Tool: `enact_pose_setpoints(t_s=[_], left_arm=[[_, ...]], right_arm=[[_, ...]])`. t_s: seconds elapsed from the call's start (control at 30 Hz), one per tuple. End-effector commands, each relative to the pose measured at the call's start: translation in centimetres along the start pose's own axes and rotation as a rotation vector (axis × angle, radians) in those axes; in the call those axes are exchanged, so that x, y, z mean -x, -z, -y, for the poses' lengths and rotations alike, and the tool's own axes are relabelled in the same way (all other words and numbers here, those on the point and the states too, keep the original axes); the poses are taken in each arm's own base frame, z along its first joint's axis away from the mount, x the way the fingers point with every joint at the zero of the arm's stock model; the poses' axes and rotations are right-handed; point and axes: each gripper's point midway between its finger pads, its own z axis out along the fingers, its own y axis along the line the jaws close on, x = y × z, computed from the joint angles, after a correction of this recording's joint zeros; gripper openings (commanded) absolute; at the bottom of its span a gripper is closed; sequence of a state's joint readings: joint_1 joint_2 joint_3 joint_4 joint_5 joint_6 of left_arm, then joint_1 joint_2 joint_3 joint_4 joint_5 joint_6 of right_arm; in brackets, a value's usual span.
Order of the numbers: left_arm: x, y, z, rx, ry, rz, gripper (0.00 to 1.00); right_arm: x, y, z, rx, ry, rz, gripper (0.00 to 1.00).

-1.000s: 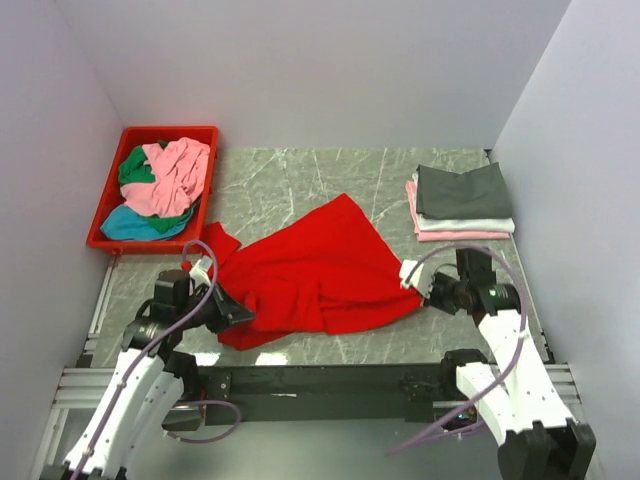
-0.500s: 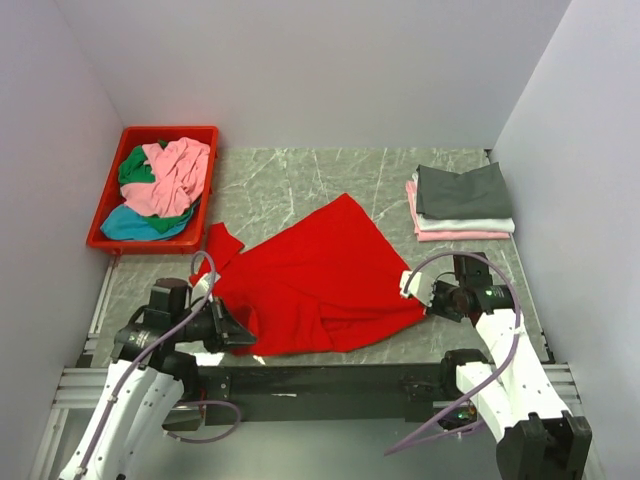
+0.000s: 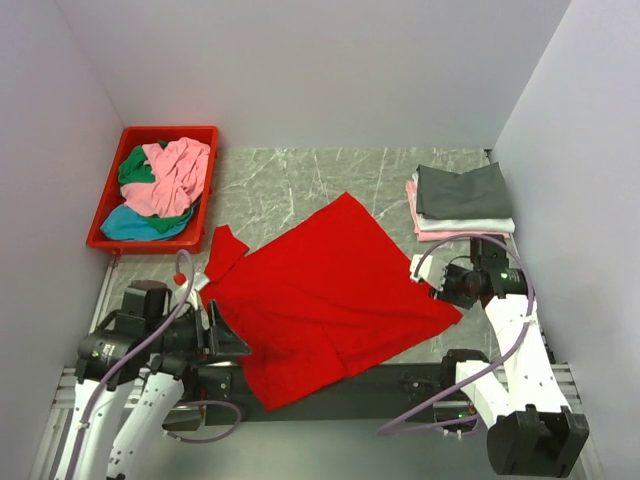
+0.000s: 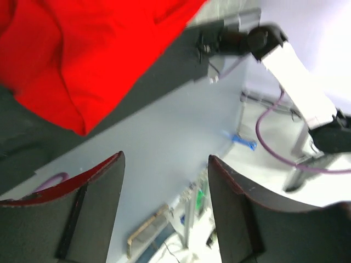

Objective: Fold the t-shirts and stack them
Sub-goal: Flatten the tshirt out

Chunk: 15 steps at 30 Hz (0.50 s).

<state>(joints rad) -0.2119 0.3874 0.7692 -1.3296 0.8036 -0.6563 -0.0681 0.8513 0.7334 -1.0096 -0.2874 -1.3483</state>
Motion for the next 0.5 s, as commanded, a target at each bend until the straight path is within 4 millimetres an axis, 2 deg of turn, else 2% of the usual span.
enact_pose_setpoints(t_s=[0.0, 0.03, 0.1, 0.13, 0.17, 0.2, 0.23, 0.27, 0.3, 0.33, 0.37, 0.4, 0.43, 0.47], left_arm=[[2.4, 1.4, 0.6, 0.088, -0.091, 0.105, 0.67], [4.4, 1.4, 1.4, 0.078, -0.113, 0.188, 0.65], [7.5, 1.2, 1.4, 0.094, -0.138, 0.314, 0.63], [10.4, 0.5, 2.0, 0.057, -0.188, 0.404, 0.61], [12.1, -0.1, 1.4, 0.076, -0.192, 0.441, 0.61], [14.1, -0.7, 0.9, 0.096, -0.197, 0.49, 0.61], [16.0, -1.7, -0.9, 0.159, -0.208, 0.525, 0.61], [19.0, -2.9, -2.0, 0.219, -0.2, 0.544, 0.59], [20.2, -3.7, -3.3, 0.279, -0.191, 0.533, 0.57], [21.9, -3.9, -3.2, 0.324, -0.228, 0.529, 0.55], [24.0, -5.1, -6.0, 0.467, -0.187, 0.511, 0.53], [25.2, -5.3, -6.4, 0.512, -0.194, 0.517, 0.53], [27.2, -4.9, -5.6, 0.538, -0.215, 0.556, 0.53], [28.6, -5.4, -7.3, 0.623, -0.197, 0.556, 0.53]], right_arm=[[1.8, 1.6, 1.2, -0.004, 0.065, 0.064, 0.46], [2.1, 1.7, 1.1, 0.009, 0.071, 0.078, 0.48], [3.7, 1.6, 1.7, 0.021, 0.063, 0.156, 0.54], [4.7, 1.5, 2.8, -0.001, 0.062, 0.2, 0.56], [5.9, 1.3, 3.4, 0.001, 0.048, 0.259, 0.59], [7.2, 0.2, 3.4, 0.062, -0.029, 0.307, 0.6], [9.2, -0.2, 4.1, 0.087, -0.047, 0.389, 0.61], [10.8, 0.1, 5.6, 0.089, -0.064, 0.42, 0.61], [11.9, -1.9, 5.5, 0.19, -0.187, 0.41, 0.61], [13.7, -2.6, 5.7, 0.235, -0.196, 0.424, 0.6], [15.5, -3.6, 7.6, 0.257, -0.288, 0.423, 0.59], [16.5, -4.3, 8.6, 0.264, -0.335, 0.425, 0.58], [17.6, -5.1, 9.5, 0.267, -0.38, 0.426, 0.58], [19.2, -5.2, 12.8, 0.192, -0.406, 0.452, 0.58]])
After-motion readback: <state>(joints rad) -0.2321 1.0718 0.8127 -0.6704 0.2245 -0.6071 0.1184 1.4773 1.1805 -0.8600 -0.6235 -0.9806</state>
